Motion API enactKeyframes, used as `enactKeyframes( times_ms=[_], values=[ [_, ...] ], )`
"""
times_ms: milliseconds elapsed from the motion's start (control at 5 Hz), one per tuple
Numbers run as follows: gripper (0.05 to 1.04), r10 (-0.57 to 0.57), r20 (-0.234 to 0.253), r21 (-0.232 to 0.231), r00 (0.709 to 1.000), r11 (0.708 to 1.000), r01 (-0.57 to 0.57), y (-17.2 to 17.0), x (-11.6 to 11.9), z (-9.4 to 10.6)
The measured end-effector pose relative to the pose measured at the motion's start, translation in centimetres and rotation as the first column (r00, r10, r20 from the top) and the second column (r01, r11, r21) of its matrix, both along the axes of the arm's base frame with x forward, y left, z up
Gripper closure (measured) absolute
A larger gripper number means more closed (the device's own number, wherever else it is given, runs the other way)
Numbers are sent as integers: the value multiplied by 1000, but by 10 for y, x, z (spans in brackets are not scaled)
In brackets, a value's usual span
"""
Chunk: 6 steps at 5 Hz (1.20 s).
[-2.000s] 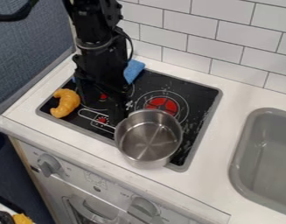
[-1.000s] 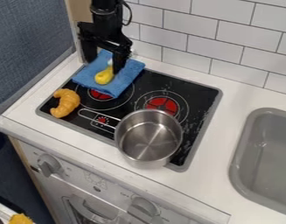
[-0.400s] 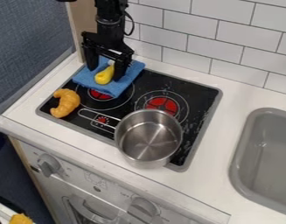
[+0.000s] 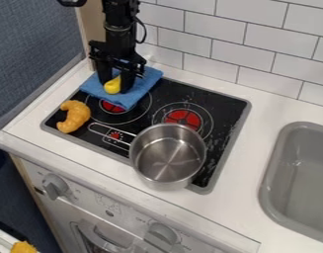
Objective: Put the knife on the side of the right burner
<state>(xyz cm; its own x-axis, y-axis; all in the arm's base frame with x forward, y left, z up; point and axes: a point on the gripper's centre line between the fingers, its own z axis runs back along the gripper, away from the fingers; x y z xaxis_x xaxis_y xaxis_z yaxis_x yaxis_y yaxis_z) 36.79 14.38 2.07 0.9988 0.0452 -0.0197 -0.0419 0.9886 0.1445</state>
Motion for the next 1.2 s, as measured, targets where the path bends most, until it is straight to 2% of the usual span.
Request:
enactKeyframes(
  times_ms=[200,400,600,800,1000,1200],
  values=[
    [596,-22,11,-22,1000,1000,22,-5,-3,2],
    [596,-36,85,-41,996,998,39,-16,-11,38],
    [596,-82,153,-24,985,996,87,-37,-24,76],
    [596,-205,146,-68,968,974,216,-92,-23,73],
    [596,-243,92,-97,966,963,252,-138,-24,50],
    [596,-230,39,-111,973,966,233,-186,-24,28]
  ],
)
